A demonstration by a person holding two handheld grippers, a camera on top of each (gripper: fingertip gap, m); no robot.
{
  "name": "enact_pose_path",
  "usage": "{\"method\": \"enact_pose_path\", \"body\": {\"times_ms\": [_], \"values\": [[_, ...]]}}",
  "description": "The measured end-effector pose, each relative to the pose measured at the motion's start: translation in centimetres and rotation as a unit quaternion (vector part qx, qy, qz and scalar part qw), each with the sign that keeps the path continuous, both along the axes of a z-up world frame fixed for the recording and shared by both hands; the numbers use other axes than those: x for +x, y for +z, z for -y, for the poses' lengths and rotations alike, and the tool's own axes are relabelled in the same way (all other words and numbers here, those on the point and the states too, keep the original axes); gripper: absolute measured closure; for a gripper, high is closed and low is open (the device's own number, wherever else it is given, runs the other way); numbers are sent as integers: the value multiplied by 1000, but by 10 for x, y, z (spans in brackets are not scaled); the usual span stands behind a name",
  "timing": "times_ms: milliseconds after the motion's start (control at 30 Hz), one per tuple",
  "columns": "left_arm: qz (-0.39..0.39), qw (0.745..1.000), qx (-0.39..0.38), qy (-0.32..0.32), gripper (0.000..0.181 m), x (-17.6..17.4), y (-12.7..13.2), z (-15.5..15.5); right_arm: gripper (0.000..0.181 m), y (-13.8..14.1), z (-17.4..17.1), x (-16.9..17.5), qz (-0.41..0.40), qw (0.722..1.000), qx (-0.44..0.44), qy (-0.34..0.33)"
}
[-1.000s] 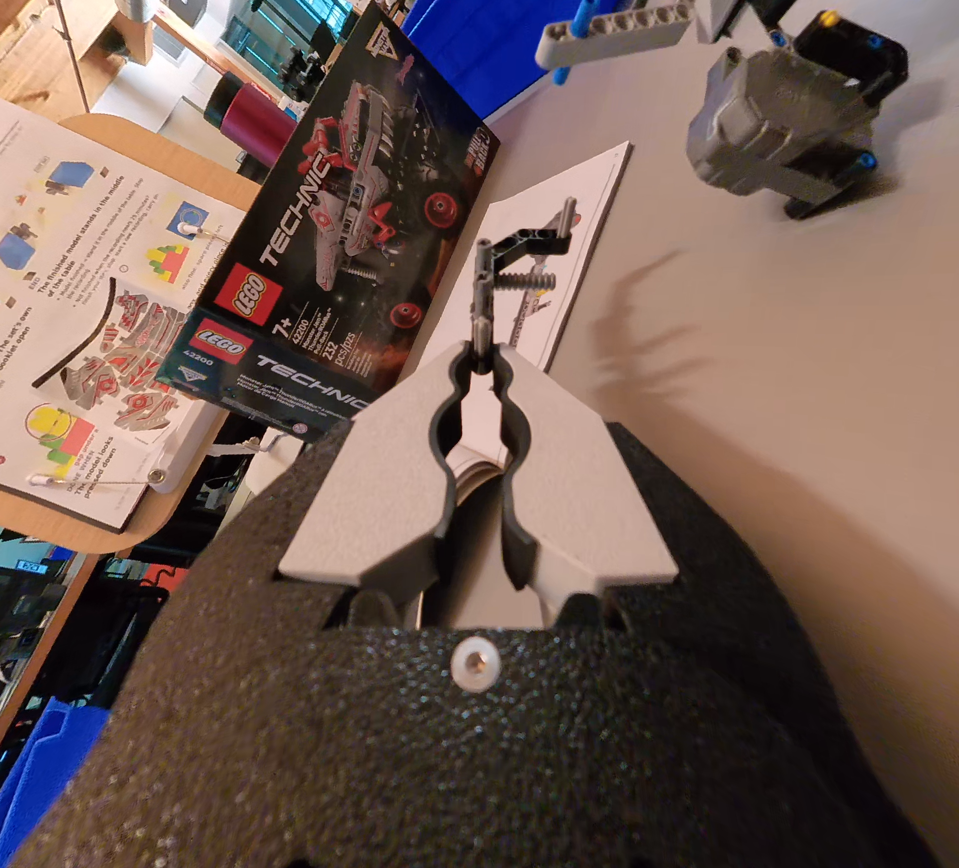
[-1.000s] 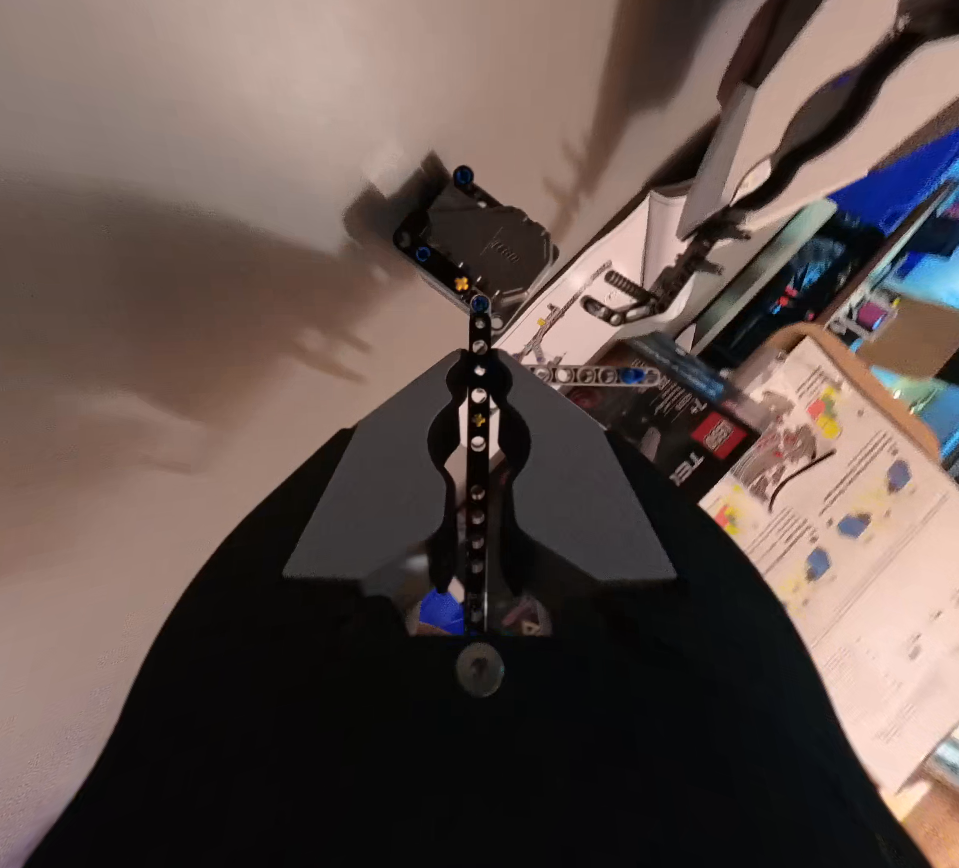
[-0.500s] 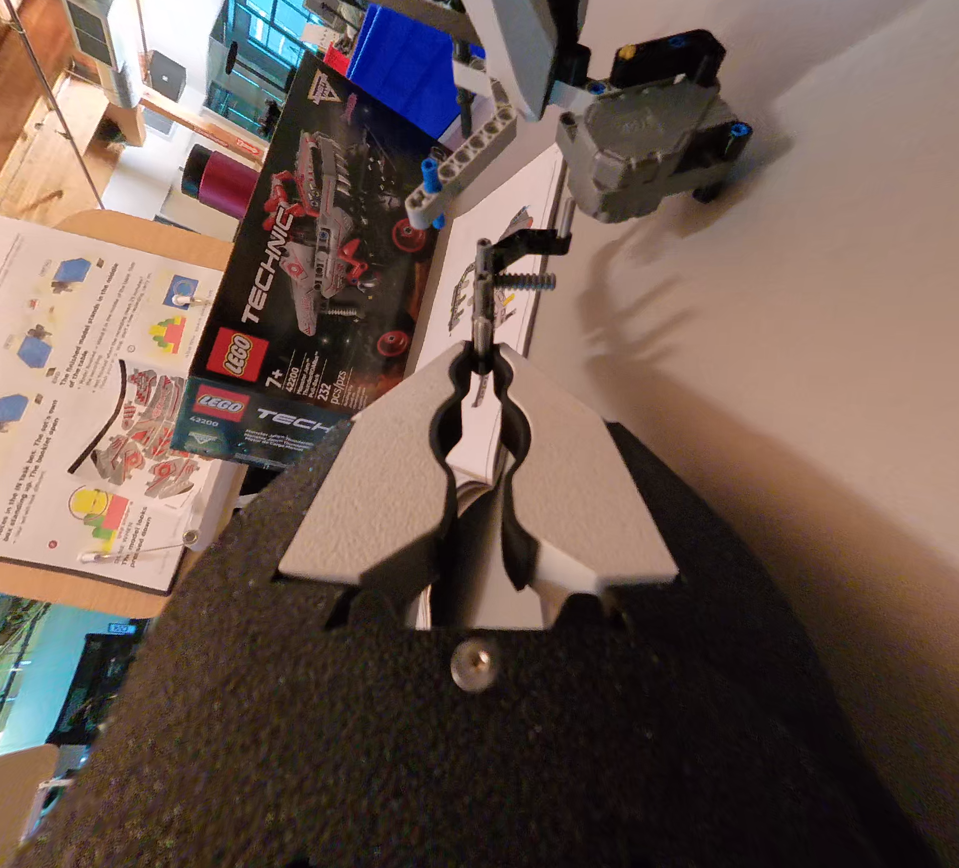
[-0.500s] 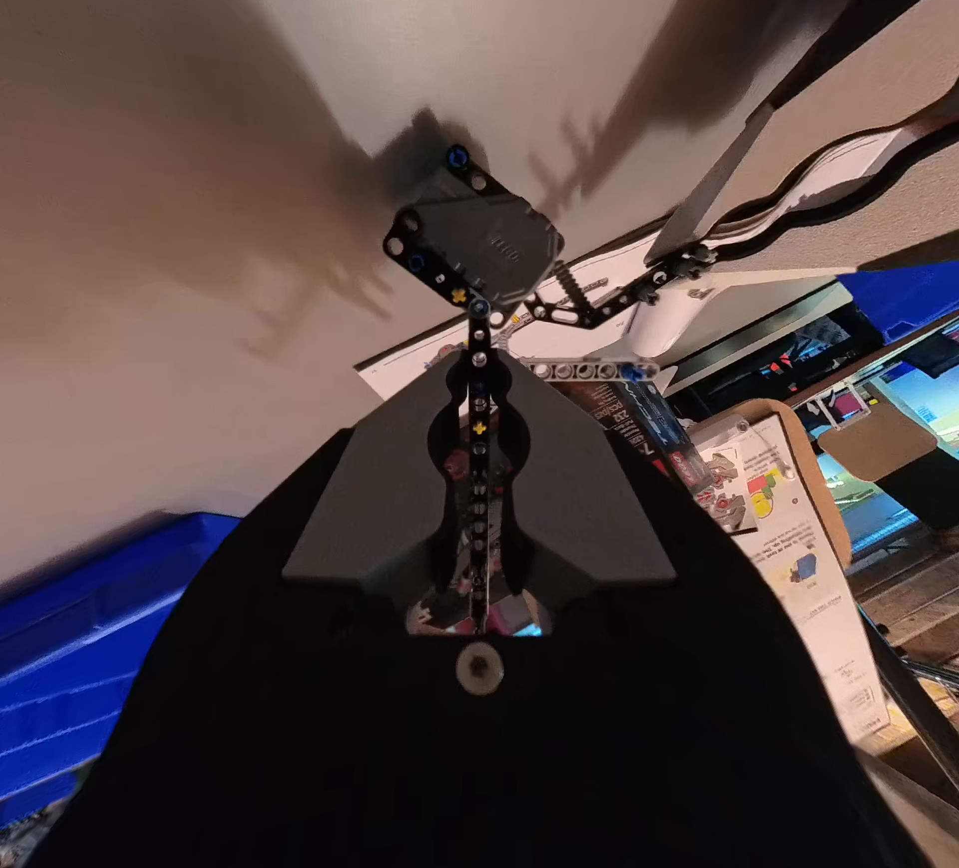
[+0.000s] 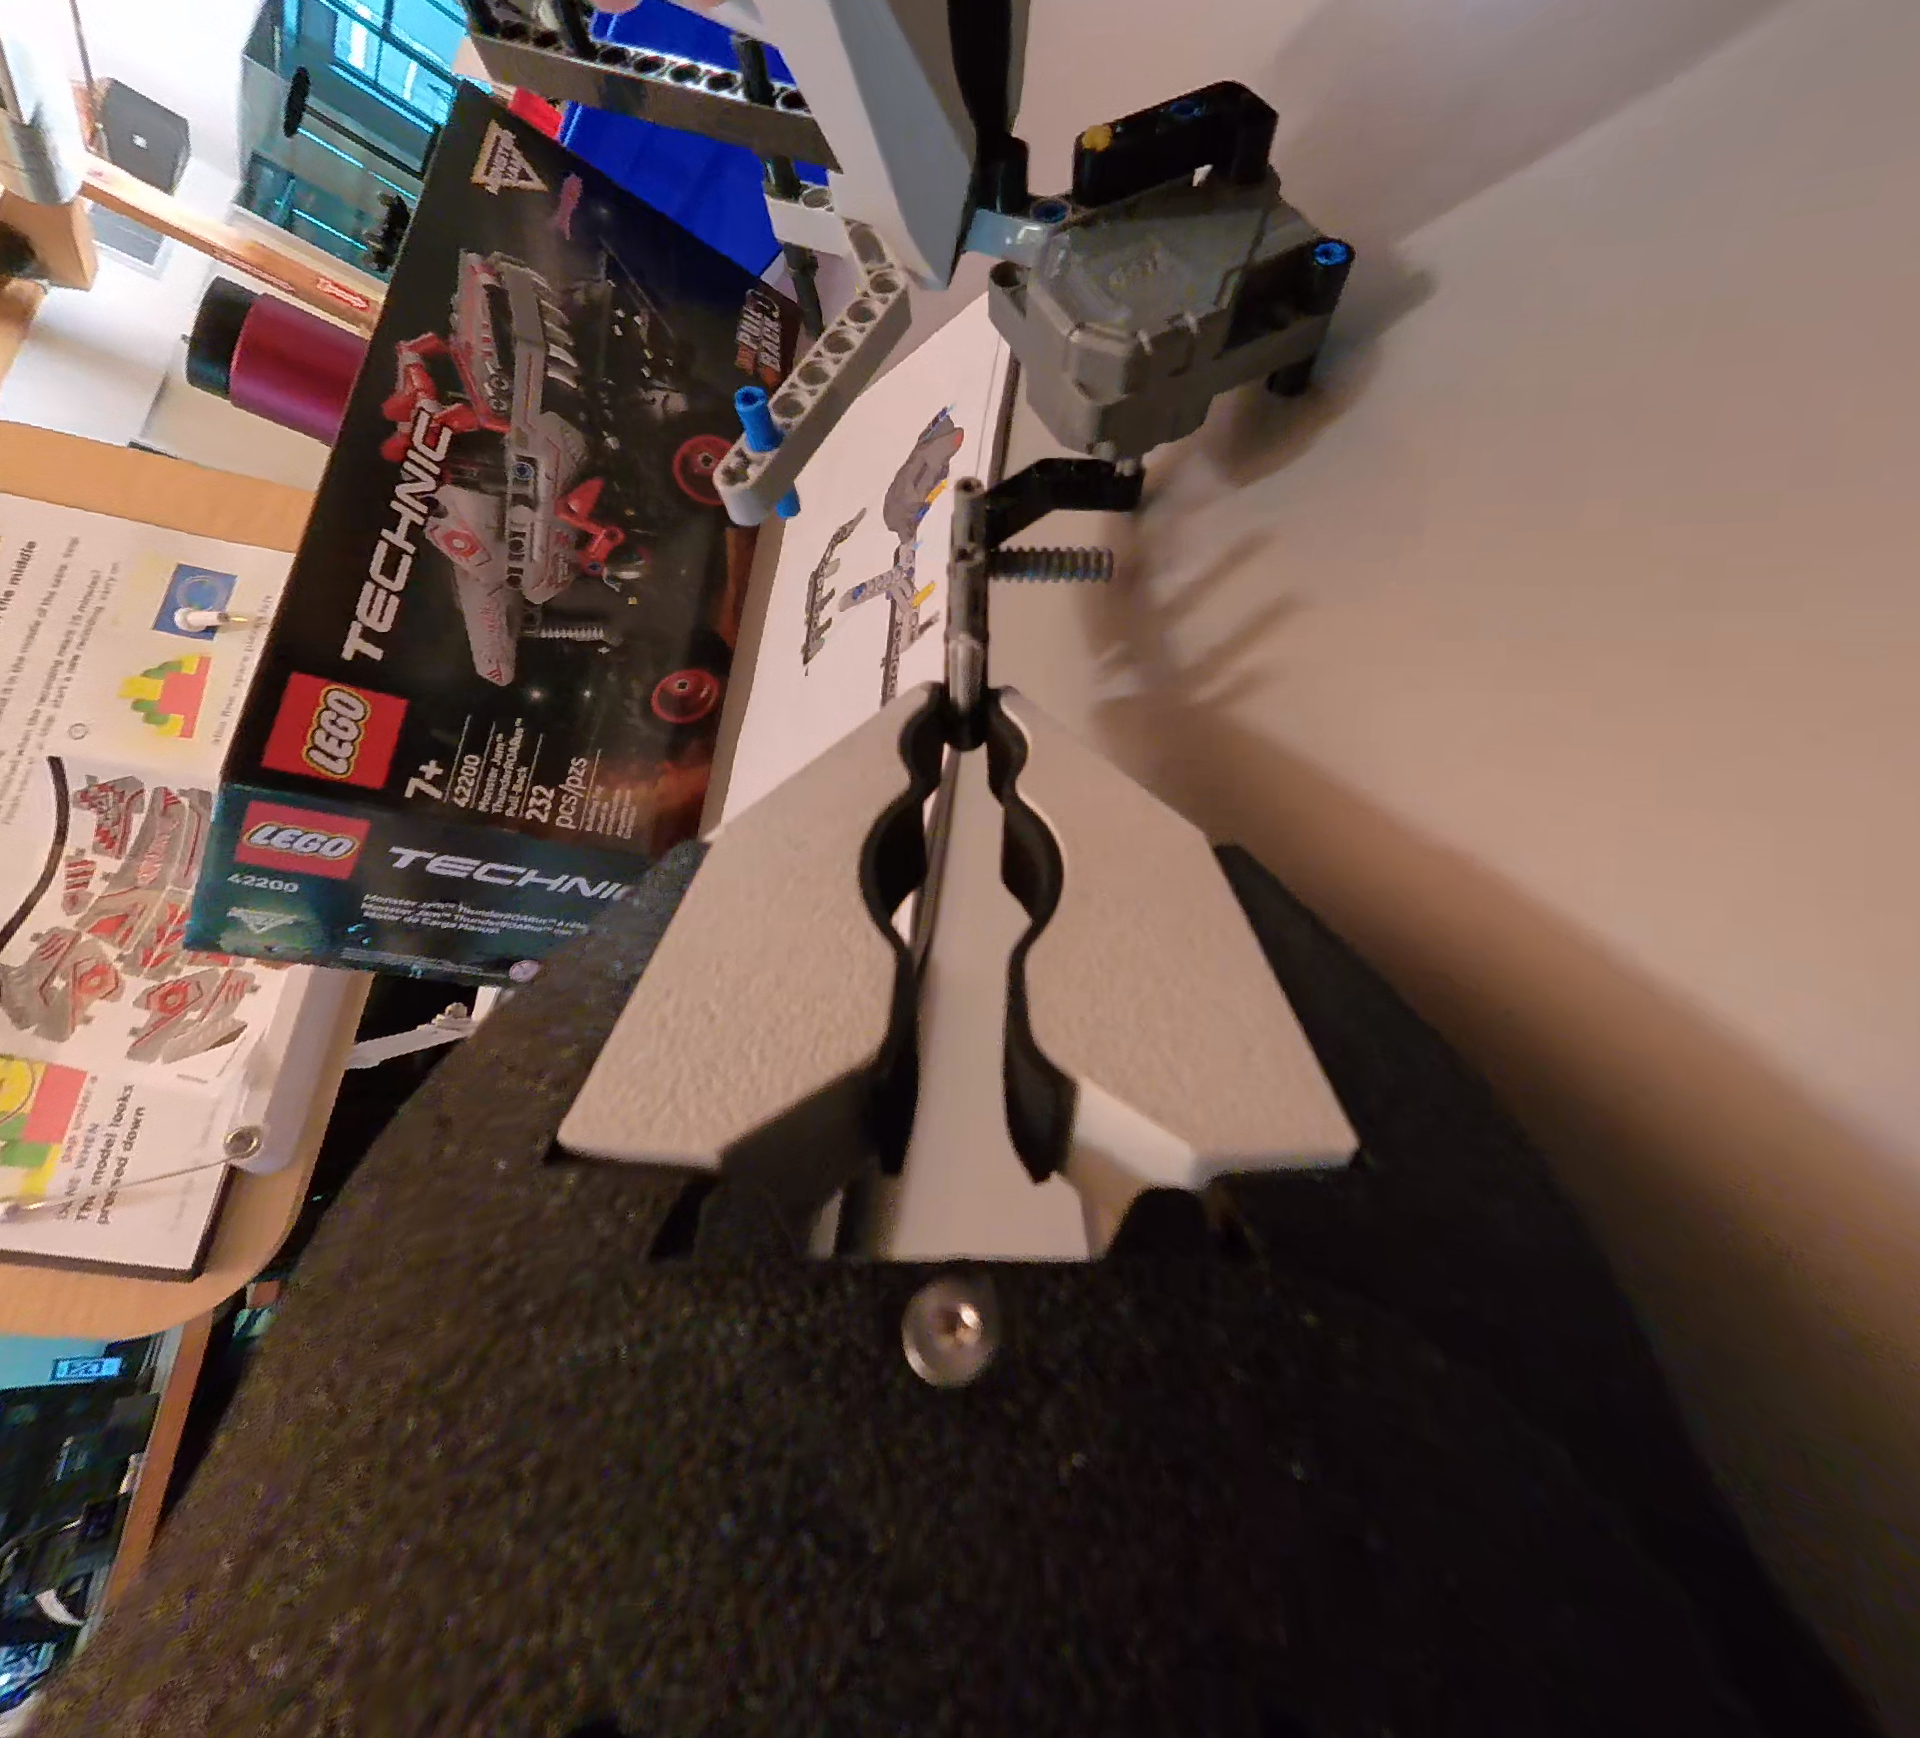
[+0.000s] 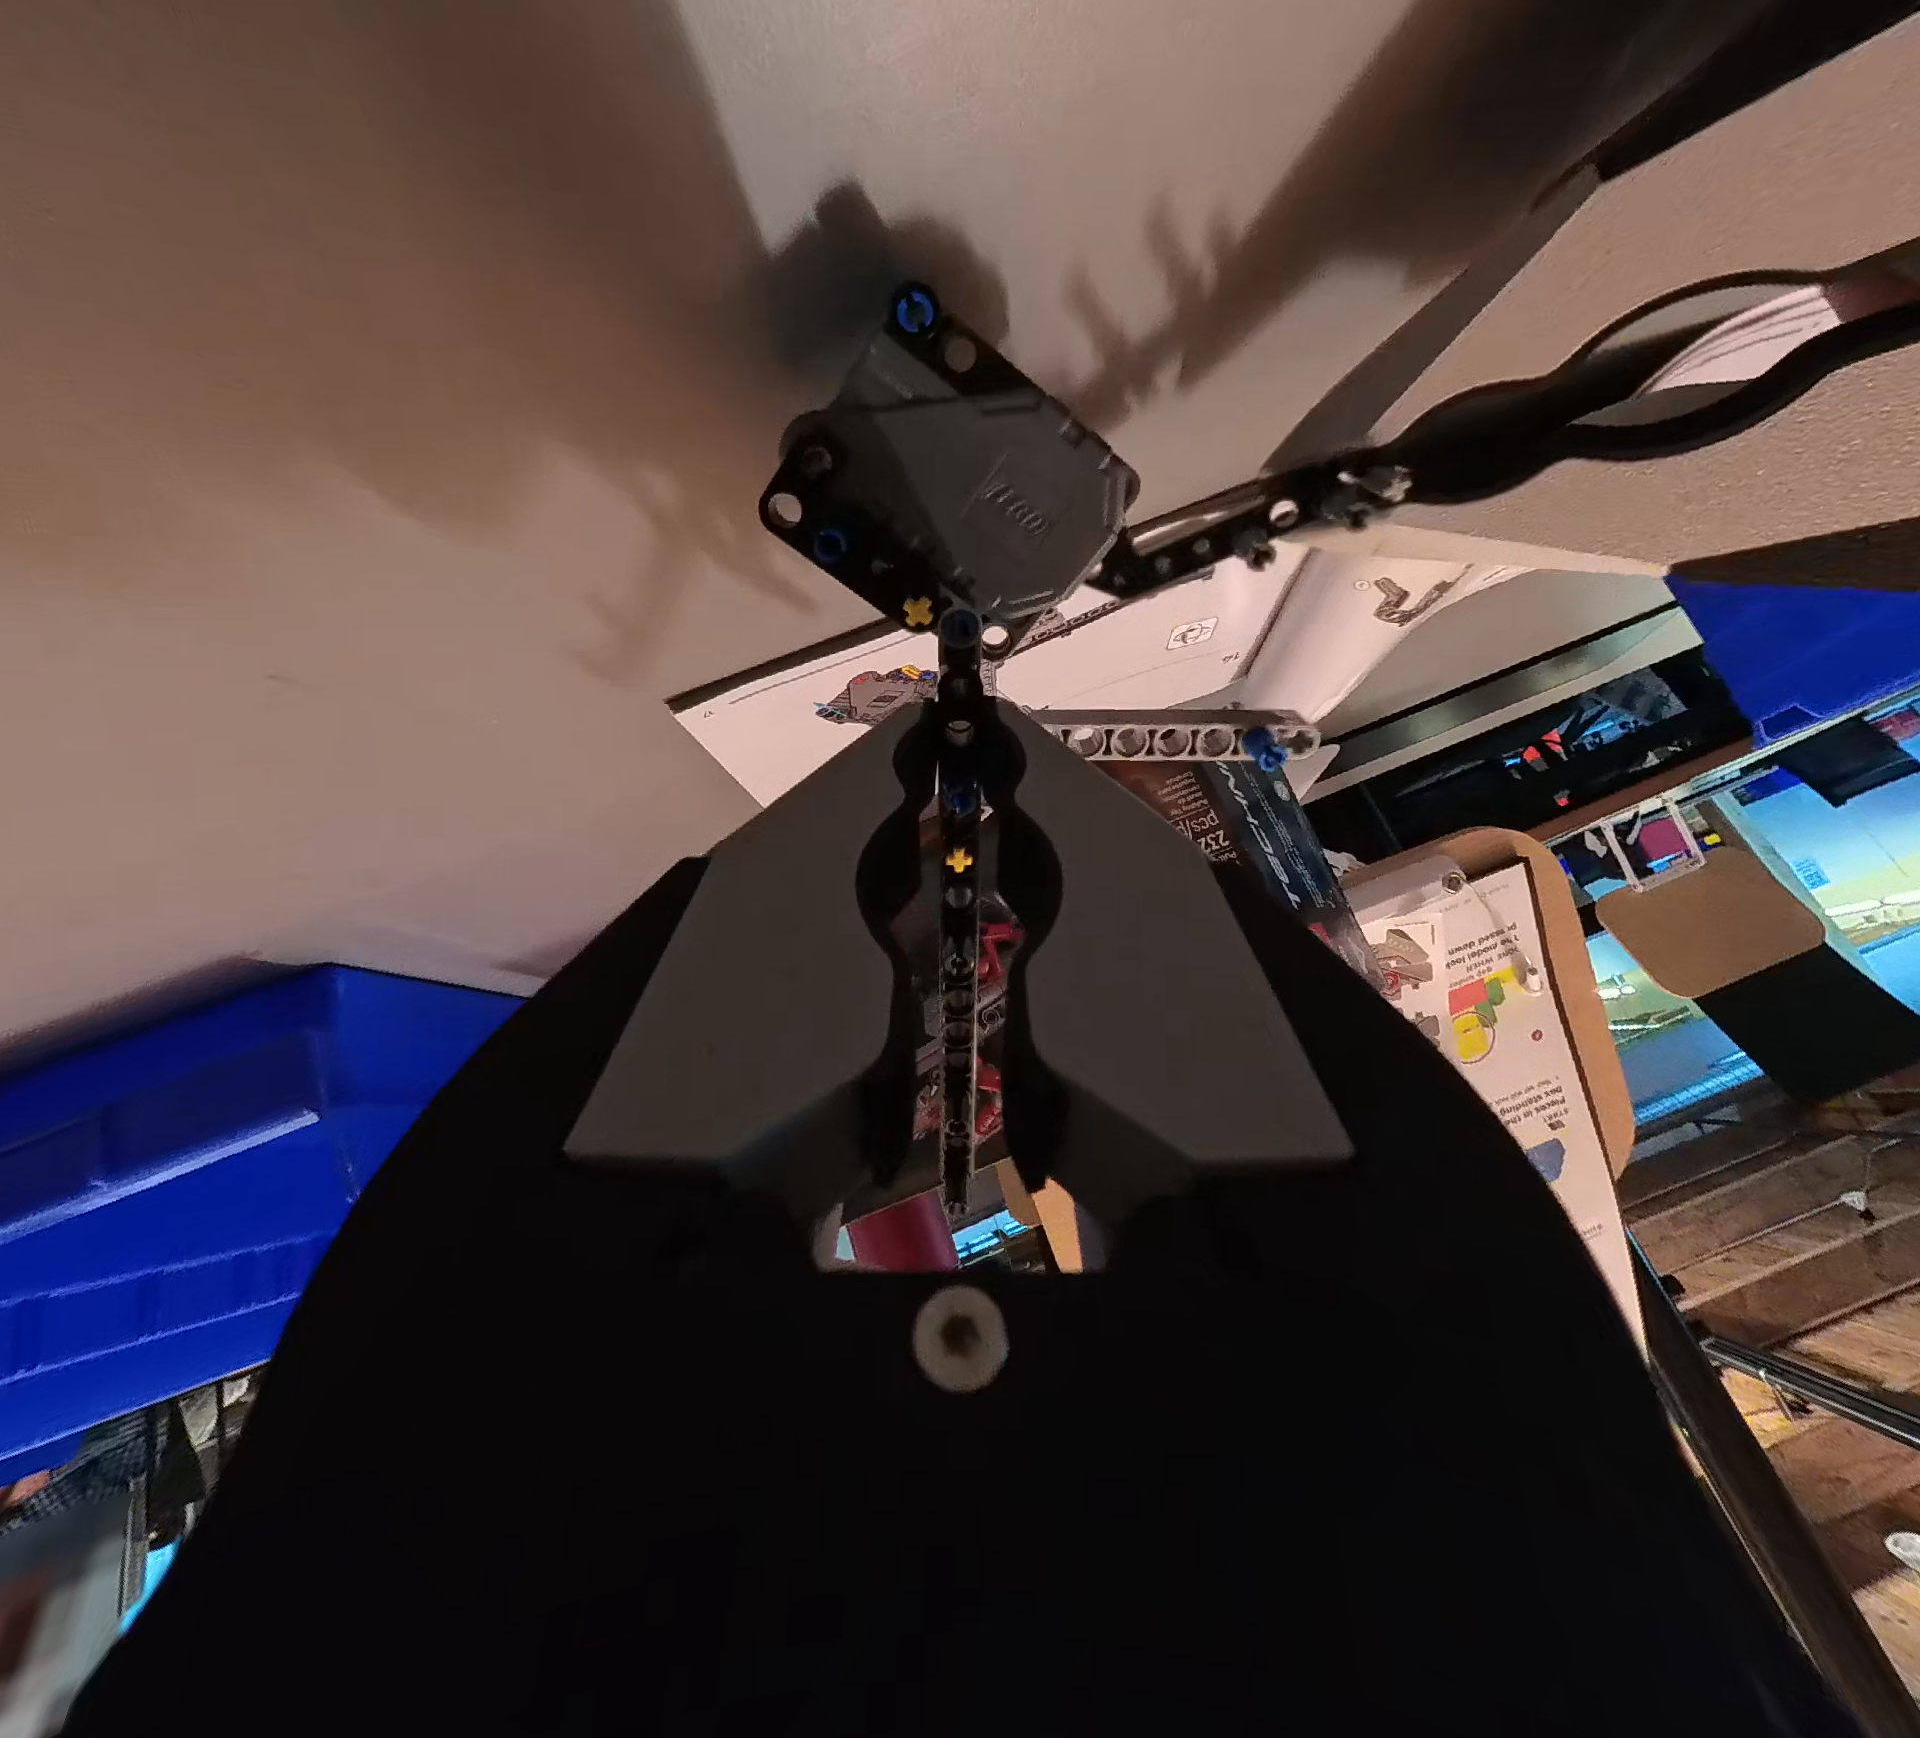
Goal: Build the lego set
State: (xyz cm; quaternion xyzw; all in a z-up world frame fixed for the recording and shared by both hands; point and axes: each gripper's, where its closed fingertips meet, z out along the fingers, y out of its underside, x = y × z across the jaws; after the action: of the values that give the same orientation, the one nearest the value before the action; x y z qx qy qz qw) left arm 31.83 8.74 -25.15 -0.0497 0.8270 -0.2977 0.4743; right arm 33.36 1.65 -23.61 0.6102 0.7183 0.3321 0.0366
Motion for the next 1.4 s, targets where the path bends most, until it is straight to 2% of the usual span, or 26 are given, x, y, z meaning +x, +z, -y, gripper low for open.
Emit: {"method": "enact_pose_path", "body": {"times_ms": [567, 867, 1133, 1300, 1400], "values": [[-41, 999, -11, -17, 176, 0, -11, -1, 177, 2, -1, -2, 32, 999, -9, 30], [-64, 998, -10, -23, 175, 4, -17, -2, 177, 2, -8, -3, 20, 999, -31, 31], [-82, 996, -20, -15, 161, 2, -17, -4, 177, 2, -9, 0, 35, 999, -28, 20], [-130, 989, -68, -18, 149, -9, -13, -8, 177, 3, -8, -2, 37, 999, -22, 18], [-133, 986, -94, -24, 148, -12, -7, -9, 177, 4, -6, -1, 39, 999, -19, 18]]}}
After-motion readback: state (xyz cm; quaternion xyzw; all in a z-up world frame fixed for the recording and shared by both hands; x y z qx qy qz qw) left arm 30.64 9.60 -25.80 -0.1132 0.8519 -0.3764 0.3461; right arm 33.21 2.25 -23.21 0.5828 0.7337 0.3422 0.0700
